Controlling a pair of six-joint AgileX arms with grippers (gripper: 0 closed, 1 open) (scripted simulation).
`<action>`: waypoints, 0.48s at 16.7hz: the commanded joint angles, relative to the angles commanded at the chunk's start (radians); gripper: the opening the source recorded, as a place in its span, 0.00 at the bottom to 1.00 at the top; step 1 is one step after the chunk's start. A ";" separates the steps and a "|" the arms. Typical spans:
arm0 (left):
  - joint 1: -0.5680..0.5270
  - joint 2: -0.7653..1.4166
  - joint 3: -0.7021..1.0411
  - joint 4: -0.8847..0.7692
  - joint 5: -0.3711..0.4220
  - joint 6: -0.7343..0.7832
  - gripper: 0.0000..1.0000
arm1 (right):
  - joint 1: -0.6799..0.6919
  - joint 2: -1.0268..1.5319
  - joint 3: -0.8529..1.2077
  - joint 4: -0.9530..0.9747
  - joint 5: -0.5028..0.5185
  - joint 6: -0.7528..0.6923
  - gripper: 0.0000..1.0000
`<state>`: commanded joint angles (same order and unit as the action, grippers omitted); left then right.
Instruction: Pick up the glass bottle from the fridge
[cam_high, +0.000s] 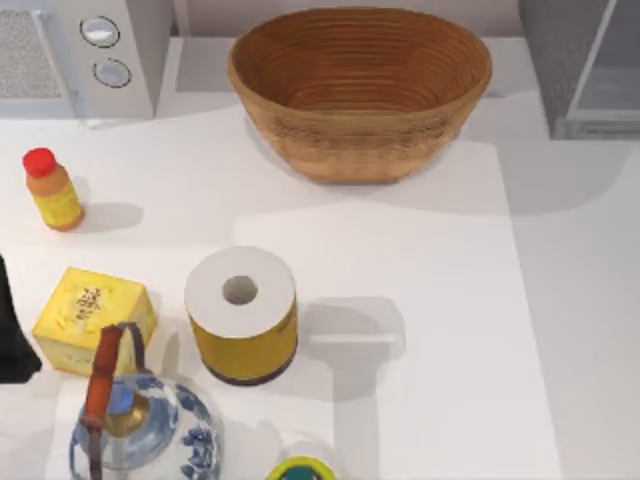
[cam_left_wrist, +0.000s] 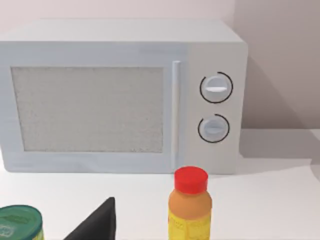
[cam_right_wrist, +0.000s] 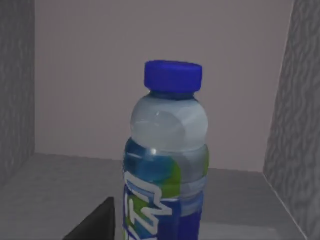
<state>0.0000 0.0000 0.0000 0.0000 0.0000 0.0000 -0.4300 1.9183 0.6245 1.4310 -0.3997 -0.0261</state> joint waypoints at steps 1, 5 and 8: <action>0.000 0.000 0.000 0.000 0.000 0.000 1.00 | 0.026 0.036 0.051 -0.038 0.020 0.001 1.00; 0.000 0.000 0.000 0.000 0.000 0.000 1.00 | 0.113 0.175 0.223 -0.157 0.108 0.008 1.00; 0.000 0.000 0.000 0.000 0.000 0.000 1.00 | 0.141 0.226 0.281 -0.190 0.145 0.010 1.00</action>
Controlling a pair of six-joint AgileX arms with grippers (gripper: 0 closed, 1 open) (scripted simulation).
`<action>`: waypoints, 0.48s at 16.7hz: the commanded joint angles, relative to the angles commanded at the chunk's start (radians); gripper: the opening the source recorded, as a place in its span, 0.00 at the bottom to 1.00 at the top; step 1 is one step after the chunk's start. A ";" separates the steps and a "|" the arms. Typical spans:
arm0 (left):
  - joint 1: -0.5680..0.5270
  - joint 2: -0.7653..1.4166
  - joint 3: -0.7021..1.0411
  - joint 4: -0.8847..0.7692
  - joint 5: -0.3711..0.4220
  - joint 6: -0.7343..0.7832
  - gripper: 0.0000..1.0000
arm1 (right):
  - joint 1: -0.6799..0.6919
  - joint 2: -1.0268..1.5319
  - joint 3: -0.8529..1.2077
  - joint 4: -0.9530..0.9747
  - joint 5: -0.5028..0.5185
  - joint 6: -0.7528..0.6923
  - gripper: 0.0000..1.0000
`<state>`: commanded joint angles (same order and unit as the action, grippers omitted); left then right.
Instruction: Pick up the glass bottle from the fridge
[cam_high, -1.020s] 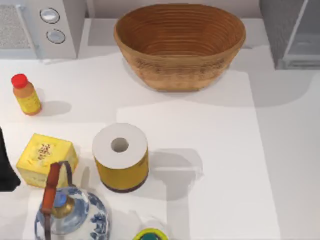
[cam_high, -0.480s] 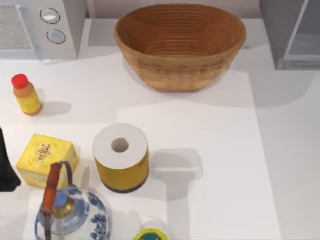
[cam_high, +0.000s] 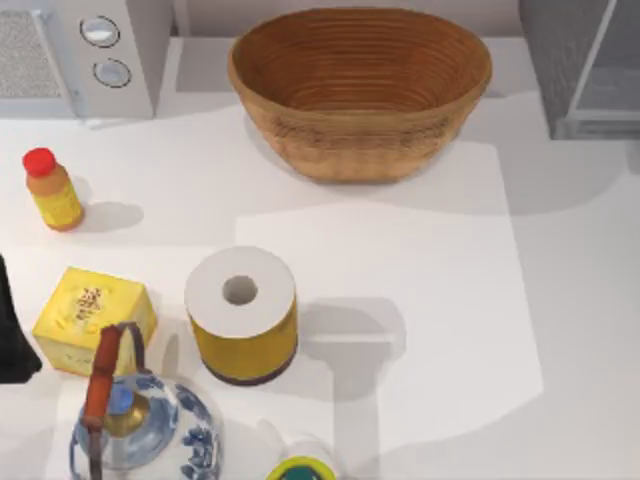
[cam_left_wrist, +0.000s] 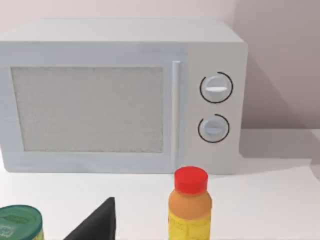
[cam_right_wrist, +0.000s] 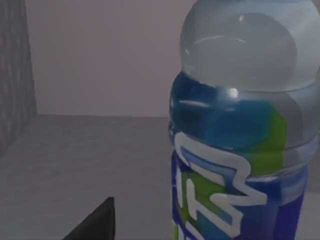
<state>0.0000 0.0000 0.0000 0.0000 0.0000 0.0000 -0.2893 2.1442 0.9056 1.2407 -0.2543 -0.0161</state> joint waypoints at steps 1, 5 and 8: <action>0.000 0.000 0.000 0.000 0.000 0.000 1.00 | 0.000 0.001 0.001 0.000 0.000 0.000 1.00; 0.000 0.000 0.000 0.000 0.000 0.000 1.00 | -0.004 -0.001 0.000 0.000 -0.002 0.000 1.00; 0.000 0.000 0.000 0.000 0.000 0.000 1.00 | 0.007 0.041 0.072 -0.036 0.007 0.000 1.00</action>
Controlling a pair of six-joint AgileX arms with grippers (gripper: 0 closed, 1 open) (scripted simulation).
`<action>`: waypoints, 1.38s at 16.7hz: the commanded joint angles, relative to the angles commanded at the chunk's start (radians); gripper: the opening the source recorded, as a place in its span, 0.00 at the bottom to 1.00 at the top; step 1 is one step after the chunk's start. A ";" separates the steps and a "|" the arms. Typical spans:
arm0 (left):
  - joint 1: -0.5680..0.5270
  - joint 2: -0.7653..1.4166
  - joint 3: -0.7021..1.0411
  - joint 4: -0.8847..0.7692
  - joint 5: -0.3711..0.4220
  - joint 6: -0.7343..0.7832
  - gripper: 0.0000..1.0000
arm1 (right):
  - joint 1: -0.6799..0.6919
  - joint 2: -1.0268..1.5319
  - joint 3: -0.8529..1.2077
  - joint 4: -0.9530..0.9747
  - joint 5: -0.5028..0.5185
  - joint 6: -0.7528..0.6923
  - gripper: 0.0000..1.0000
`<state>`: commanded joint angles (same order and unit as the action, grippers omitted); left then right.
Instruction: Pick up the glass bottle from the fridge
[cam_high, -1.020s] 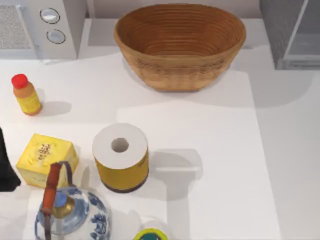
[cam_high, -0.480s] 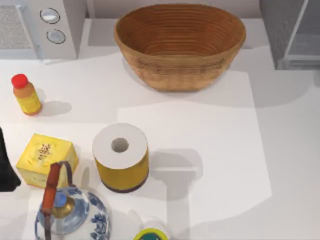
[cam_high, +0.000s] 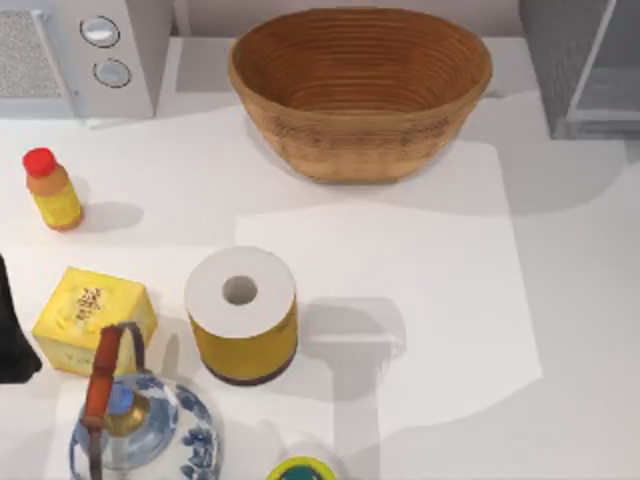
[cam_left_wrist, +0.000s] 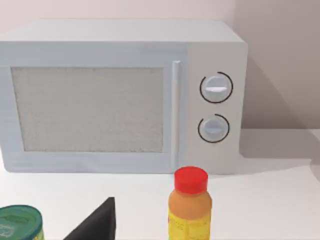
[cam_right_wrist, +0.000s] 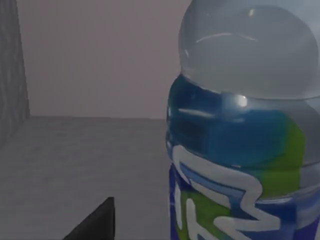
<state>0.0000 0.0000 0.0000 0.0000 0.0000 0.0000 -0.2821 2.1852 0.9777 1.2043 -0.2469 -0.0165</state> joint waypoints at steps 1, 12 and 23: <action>0.000 0.000 0.000 0.000 0.000 0.000 1.00 | 0.005 0.019 0.043 -0.019 0.006 0.000 1.00; 0.000 0.000 0.000 0.000 0.000 0.000 1.00 | 0.029 0.097 0.210 -0.108 0.030 -0.001 0.85; 0.000 0.000 0.000 0.000 0.000 0.000 1.00 | 0.029 0.097 0.210 -0.108 0.030 -0.001 0.02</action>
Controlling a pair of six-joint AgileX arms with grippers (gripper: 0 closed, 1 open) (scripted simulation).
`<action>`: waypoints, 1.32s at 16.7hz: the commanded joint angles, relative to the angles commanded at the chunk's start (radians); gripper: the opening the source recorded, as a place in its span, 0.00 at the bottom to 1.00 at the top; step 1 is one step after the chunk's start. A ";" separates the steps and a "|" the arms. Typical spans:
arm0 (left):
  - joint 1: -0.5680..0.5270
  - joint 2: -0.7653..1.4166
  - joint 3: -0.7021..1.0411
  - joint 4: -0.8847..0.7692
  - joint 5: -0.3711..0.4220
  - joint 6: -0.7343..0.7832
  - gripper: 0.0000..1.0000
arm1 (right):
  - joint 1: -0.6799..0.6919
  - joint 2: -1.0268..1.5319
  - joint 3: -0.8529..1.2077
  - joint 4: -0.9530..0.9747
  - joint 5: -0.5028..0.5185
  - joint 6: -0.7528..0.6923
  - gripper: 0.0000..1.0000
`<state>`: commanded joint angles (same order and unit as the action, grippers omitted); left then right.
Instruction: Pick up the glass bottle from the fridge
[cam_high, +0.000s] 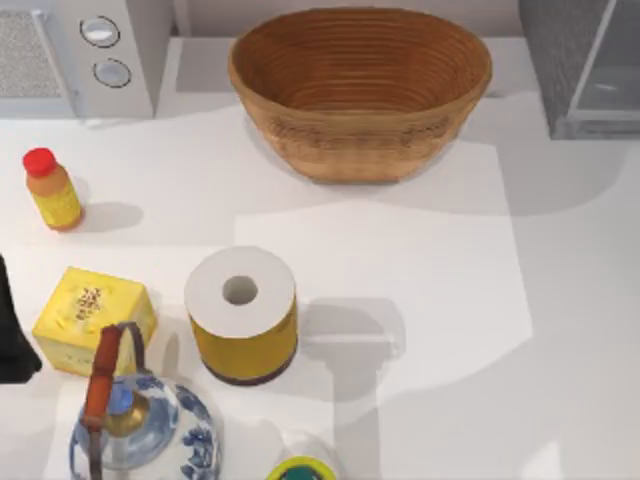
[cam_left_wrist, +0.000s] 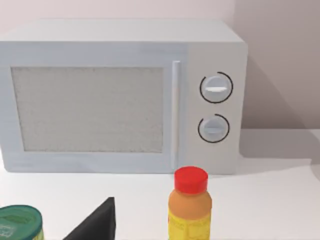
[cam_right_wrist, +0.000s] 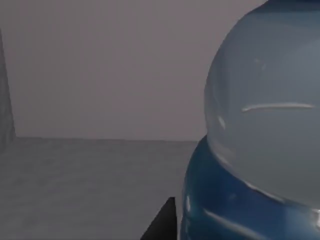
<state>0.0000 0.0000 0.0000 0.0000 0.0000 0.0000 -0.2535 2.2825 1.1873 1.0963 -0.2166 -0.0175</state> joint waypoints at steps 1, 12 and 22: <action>0.000 0.000 0.000 0.000 0.000 0.000 1.00 | 0.000 0.000 0.000 0.000 0.000 0.000 0.00; 0.000 0.000 0.000 0.000 0.000 0.000 1.00 | -0.002 -0.036 0.005 -0.032 -0.001 0.002 0.00; 0.000 0.000 0.000 0.000 0.000 0.000 1.00 | -0.003 -0.134 0.018 -0.155 -0.003 0.004 0.00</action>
<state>0.0000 0.0000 0.0000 0.0000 0.0000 0.0000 -0.2565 2.1490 1.2056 0.9410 -0.2199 -0.0131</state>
